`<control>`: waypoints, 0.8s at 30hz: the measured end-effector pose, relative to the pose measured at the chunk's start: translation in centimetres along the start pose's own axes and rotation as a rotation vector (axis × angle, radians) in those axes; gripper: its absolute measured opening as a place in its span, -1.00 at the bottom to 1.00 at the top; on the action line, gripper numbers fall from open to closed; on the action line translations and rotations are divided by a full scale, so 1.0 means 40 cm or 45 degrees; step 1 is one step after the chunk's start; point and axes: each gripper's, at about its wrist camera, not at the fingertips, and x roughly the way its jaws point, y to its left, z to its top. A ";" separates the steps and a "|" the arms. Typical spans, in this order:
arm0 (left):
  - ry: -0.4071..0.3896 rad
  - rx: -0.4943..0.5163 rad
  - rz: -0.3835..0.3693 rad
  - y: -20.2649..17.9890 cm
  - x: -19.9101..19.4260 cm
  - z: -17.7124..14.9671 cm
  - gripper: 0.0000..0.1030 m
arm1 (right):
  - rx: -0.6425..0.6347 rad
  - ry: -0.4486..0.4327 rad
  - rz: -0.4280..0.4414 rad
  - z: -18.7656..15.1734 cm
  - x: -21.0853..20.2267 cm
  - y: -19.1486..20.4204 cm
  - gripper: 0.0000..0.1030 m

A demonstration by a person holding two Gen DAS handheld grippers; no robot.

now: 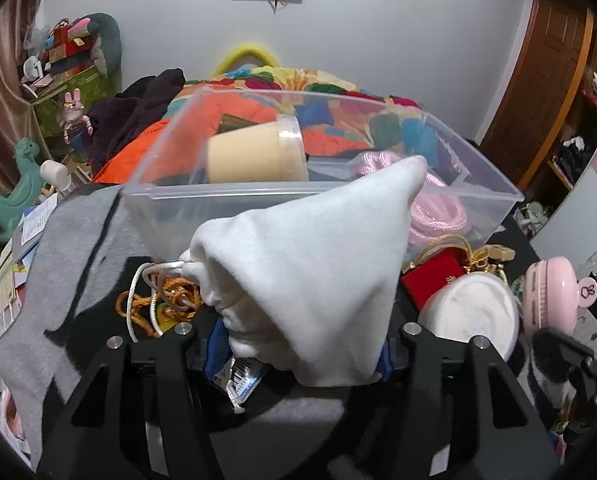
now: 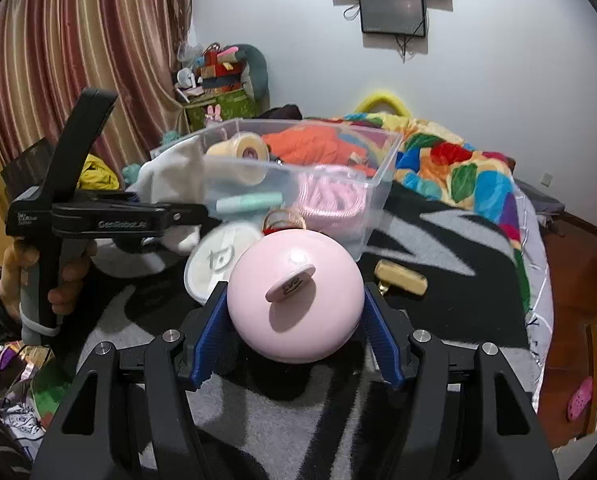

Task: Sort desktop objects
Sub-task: 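Grasp the white cloth pouch with the left tool while the right tool grasps the pink round case, then lower the pouch and pink case into the clear box and open both tools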

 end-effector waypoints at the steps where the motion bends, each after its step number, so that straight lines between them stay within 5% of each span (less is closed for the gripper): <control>1: -0.009 -0.003 -0.002 0.005 -0.010 0.001 0.09 | -0.003 -0.006 -0.003 0.003 -0.005 0.001 0.17; 15: -0.258 -0.023 0.013 0.091 -0.217 0.047 0.09 | -0.019 -0.092 0.003 0.083 -0.035 0.019 0.17; 24: -0.340 -0.047 -0.009 0.131 -0.266 0.099 0.09 | -0.006 -0.177 0.011 0.179 -0.044 0.046 0.17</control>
